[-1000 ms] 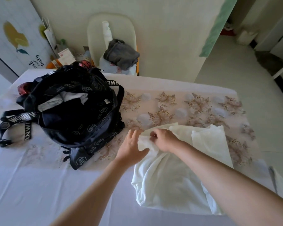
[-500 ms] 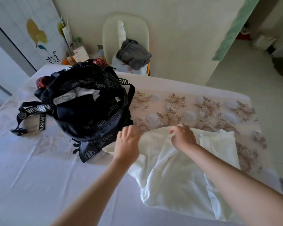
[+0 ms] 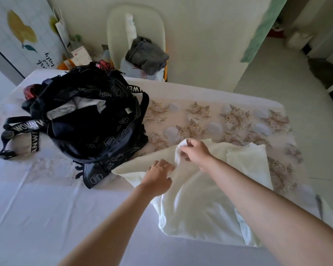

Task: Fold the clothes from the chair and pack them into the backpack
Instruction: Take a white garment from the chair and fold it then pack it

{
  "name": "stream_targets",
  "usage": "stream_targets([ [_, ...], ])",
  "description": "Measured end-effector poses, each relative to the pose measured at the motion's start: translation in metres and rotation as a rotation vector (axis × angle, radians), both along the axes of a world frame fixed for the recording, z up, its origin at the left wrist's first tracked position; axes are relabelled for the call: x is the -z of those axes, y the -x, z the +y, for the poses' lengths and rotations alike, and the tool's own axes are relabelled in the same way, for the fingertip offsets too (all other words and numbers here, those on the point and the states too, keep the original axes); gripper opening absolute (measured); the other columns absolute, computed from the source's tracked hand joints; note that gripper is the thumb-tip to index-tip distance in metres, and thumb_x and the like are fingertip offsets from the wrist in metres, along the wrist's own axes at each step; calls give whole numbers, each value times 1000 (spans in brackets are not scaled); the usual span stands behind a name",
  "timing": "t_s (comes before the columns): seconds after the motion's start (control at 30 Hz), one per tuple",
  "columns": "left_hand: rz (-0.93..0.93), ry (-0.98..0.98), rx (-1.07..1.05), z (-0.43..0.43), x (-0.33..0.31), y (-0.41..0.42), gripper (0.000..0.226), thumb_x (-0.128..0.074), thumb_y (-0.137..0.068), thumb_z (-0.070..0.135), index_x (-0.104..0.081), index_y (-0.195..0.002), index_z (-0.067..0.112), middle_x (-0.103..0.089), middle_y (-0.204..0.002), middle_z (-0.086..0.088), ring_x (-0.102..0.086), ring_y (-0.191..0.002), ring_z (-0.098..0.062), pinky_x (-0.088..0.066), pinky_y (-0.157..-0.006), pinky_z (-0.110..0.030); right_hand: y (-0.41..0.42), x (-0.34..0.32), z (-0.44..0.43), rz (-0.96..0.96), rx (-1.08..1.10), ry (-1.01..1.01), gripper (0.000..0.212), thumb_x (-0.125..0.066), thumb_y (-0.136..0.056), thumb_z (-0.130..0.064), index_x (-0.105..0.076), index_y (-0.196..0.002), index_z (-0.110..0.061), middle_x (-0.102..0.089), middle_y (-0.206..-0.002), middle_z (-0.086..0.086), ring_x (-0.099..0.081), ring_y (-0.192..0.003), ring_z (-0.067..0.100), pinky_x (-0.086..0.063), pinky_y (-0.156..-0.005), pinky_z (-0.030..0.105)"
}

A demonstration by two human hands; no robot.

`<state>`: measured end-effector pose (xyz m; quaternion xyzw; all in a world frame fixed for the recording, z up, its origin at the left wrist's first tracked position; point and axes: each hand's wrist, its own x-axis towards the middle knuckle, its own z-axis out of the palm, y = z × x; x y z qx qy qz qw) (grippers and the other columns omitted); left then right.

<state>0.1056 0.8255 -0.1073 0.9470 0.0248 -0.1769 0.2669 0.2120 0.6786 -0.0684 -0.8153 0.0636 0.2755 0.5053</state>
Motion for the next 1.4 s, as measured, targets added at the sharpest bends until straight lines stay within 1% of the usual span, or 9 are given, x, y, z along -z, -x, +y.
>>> stream_targets([
  [0.1, 75, -134, 45, 23, -4, 11, 55, -53, -84, 30, -40, -138, 28, -46, -135, 2, -40, -126, -25, -35, -105, -40, -3, 1, 18, -64, -151, -83, 54, -63, -89, -12, -49, -137, -32, -55, -129, -8, -63, -108, 15, -58, -86, 36],
  [0.23, 446, -148, 31, 50, -12, 23, 33, -40, -92, 48, -63, -108, 31, -61, -105, 2, -57, -97, -23, -45, -83, -36, 9, 9, 30, -256, -186, 173, 32, -47, -89, -2, -62, -101, -28, -63, -106, -7, -64, -98, 18, -44, -77, 25],
  [0.37, 634, -320, 73, 67, -28, 46, 71, -24, -100, 55, -75, -67, 17, -66, -76, 6, -61, -77, -17, -43, -74, -30, 34, 19, 26, -141, -285, 457, 24, -45, -89, -12, -65, -93, -26, -64, -102, -6, -60, -96, 20, -46, -79, 26],
  [0.53, 288, -141, -207, 39, -24, 59, 47, -44, -94, 57, -67, -106, 18, -67, -106, -5, -61, -97, -26, -49, -78, -33, 64, 30, 12, -197, -352, 279, 38, -45, -89, -2, -63, -99, -33, -65, -111, -9, -61, -106, 13, -44, -84, 21],
  [0.7, 284, 17, -336, -14, -22, 64, 30, -65, -82, 46, -62, -94, 18, -64, -89, -1, -61, -80, -23, -49, -67, -33, 94, 31, -34, -543, -296, 371, 41, -56, -83, 1, -65, -117, -21, -54, -122, 0, -54, -114, 20, -42, -99, 30],
  [0.87, 52, -76, -536, -20, -10, 86, 24, -38, -101, 23, -59, -95, 13, -66, -93, -11, -60, -88, -32, -39, -65, -33, 126, 44, -71, -405, -506, 513, 63, -61, -92, -28, -35, -149, -20, -20, -159, 7, -19, -148, 26, -24, -117, 38],
  [1.0, 124, -206, -414, -13, -3, 96, 23, -38, -99, 24, -53, -112, 13, -64, -108, -9, -61, -99, -31, -44, -74, -34, 135, 55, -79, -340, -671, 641, 76, -58, -93, -36, -17, -156, -26, 1, -165, 7, -3, -152, 25, -15, -121, 39],
  [1.2, -292, -181, -120, -17, -26, 14, 32, -45, -97, 16, -57, -126, 21, -55, -123, -1, -56, -108, -27, -44, -79, -36, 105, 47, -79, -468, -589, 621, 50, -53, -91, -21, -44, -140, -23, -34, -147, 2, -33, -137, 25, -29, -108, 35],
  [1.4, -296, -445, 226, -11, -7, -78, 48, -45, -101, 26, -35, -148, 26, -45, -146, 3, -38, -134, -22, -27, -110, -37, 44, 41, -75, -444, -445, 646, 50, -51, -91, -17, -46, -140, -25, -35, -150, 4, -36, -136, 26, -32, -109, 39],
])
